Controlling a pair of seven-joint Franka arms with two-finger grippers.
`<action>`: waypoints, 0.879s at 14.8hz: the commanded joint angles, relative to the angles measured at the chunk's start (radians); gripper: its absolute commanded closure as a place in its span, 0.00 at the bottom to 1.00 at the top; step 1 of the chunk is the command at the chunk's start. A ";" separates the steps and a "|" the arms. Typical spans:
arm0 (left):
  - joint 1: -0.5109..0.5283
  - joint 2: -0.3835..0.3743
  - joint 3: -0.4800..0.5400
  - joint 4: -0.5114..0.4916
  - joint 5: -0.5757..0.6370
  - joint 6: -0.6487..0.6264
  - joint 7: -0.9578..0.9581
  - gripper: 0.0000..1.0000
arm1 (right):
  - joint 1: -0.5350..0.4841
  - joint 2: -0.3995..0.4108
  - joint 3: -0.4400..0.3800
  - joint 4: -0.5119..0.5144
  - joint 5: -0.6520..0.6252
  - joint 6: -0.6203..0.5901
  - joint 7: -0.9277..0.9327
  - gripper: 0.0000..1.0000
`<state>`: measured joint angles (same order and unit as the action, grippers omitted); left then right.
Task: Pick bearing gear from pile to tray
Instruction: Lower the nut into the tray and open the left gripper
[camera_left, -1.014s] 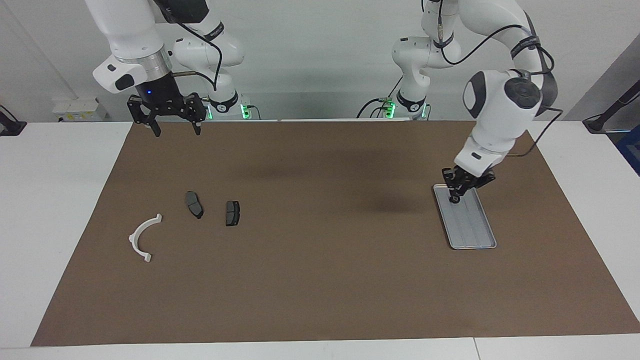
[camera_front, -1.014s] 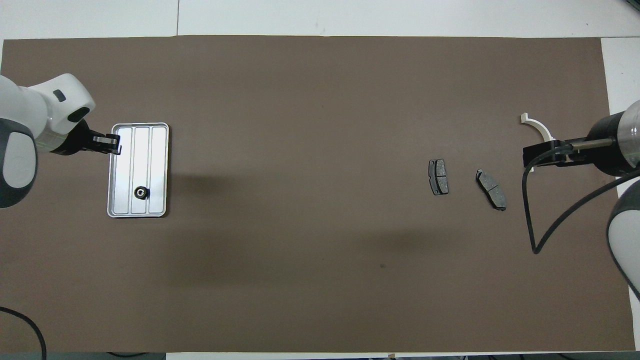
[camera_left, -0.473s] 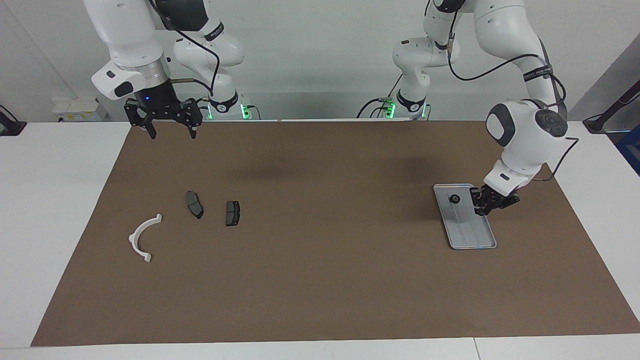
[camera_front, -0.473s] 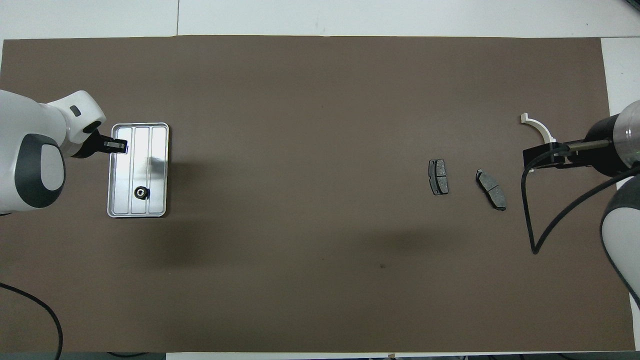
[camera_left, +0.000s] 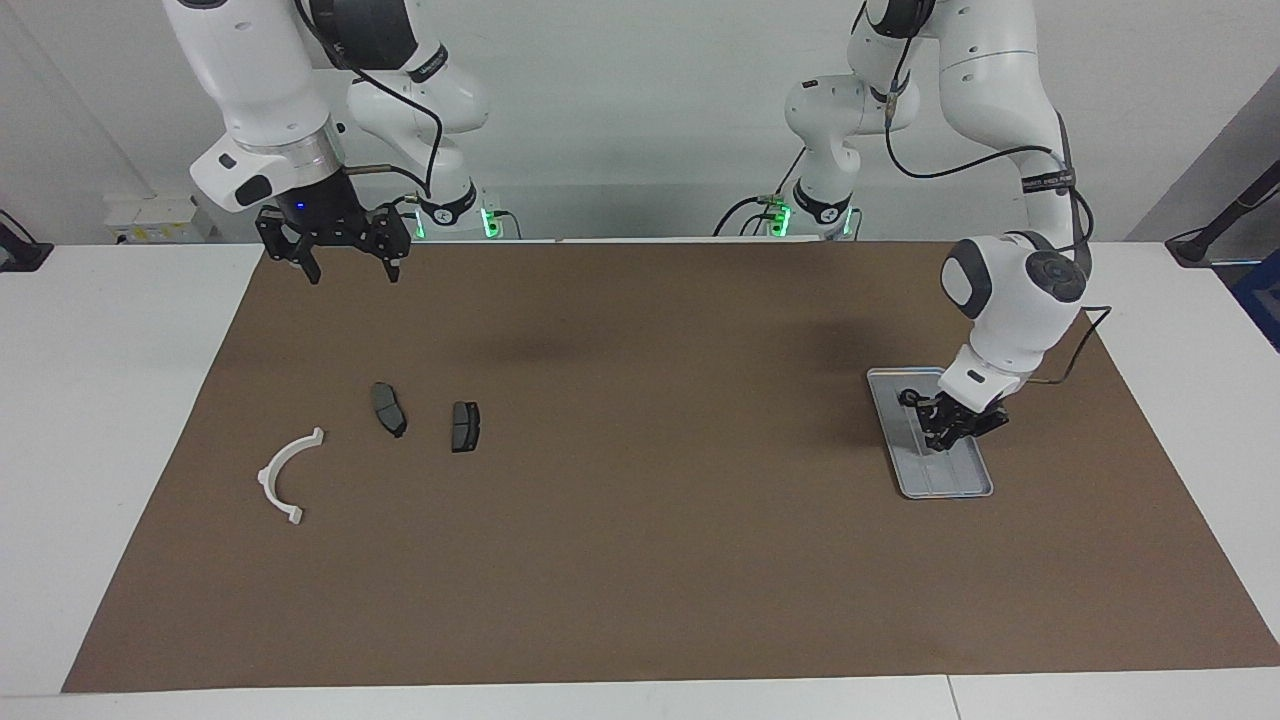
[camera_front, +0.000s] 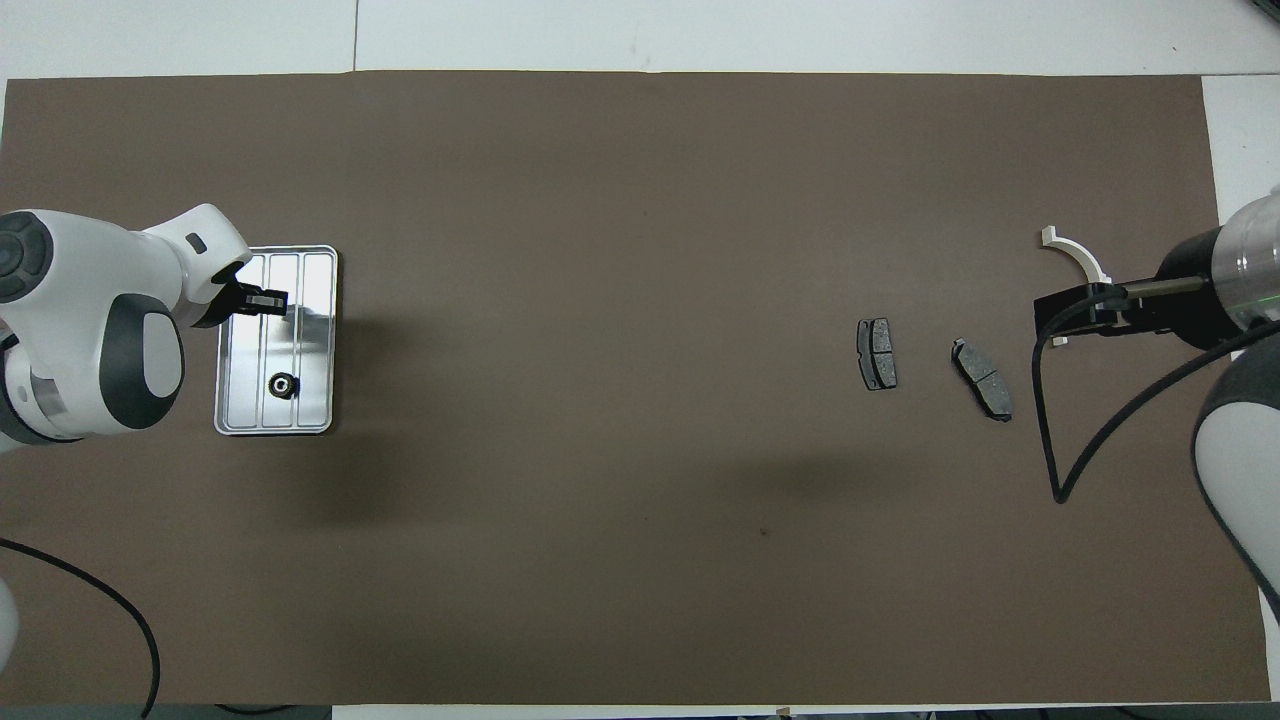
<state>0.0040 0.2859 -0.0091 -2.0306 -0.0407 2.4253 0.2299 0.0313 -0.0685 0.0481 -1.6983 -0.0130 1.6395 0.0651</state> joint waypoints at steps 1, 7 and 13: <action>-0.013 -0.011 0.011 -0.045 -0.019 0.055 -0.006 1.00 | -0.019 0.000 0.009 0.006 0.024 -0.010 -0.018 0.00; -0.013 -0.008 0.011 -0.085 -0.018 0.112 -0.004 1.00 | -0.019 0.000 0.009 0.006 0.027 -0.009 -0.016 0.00; -0.018 -0.016 0.011 -0.065 -0.018 0.083 -0.004 0.06 | -0.019 0.000 0.009 0.006 0.039 -0.007 -0.016 0.00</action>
<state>0.0040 0.2864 -0.0094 -2.0860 -0.0412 2.4996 0.2295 0.0313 -0.0685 0.0481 -1.6979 -0.0085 1.6395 0.0651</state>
